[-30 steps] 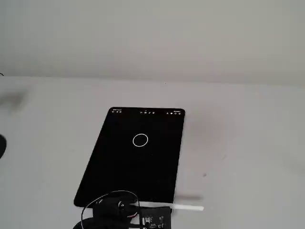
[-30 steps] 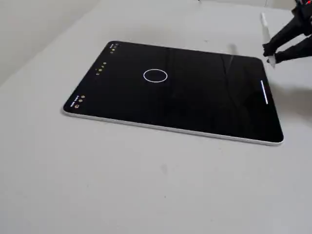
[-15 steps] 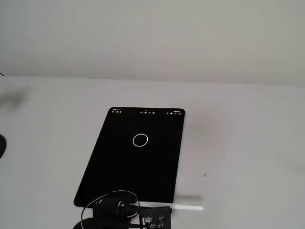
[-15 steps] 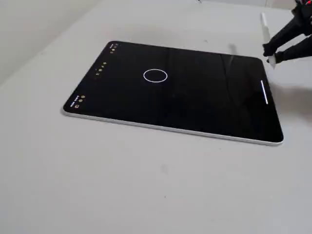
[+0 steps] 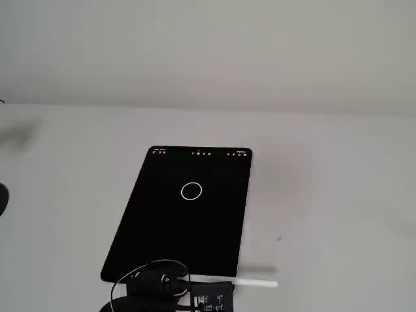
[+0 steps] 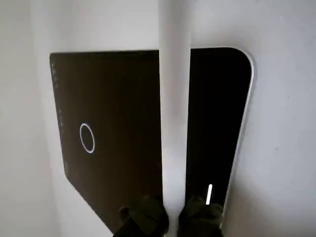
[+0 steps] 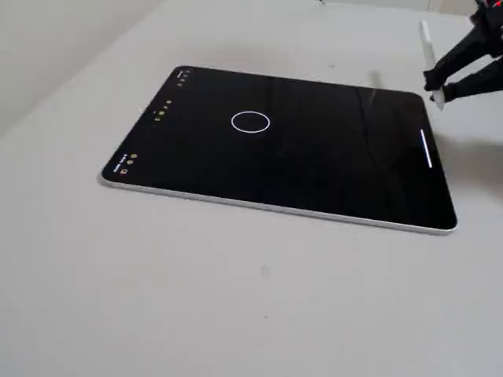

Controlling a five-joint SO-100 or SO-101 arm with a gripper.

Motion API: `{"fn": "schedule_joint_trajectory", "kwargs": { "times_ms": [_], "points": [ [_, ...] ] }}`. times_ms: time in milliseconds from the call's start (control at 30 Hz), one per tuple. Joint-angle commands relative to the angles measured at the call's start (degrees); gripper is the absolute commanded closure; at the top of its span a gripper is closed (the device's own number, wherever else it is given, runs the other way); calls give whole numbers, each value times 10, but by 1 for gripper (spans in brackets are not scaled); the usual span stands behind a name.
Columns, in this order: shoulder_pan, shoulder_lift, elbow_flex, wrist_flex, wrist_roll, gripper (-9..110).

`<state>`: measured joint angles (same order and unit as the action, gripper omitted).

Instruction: Draw 2 dots in a circle representing the eyes of a stickman

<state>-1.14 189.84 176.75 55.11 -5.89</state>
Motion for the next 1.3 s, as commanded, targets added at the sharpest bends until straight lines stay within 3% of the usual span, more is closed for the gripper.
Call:
{"fn": "schedule_joint_trajectory", "kwargs": {
  "times_ms": [0, 200, 367, 567, 700, 800, 933, 1000, 1100, 1267],
  "points": [
    [2, 6, -4, 1, -6, 101],
    [-28, 6, -3, -4, -34, 101],
    [-35, 6, 18, -117, -75, 101],
    [-77, 7, 26, -252, -338, 101],
    [-113, -25, 27, -374, -454, 101],
    [-130, -200, 27, -588, -542, 101],
    [-137, -567, -16, -973, -640, 102],
    [-126, -734, -87, -1090, -654, 102],
    [-106, -931, -199, -1201, -681, 102],
    [-86, -1069, -354, -1203, -692, 102]
  ]
}}
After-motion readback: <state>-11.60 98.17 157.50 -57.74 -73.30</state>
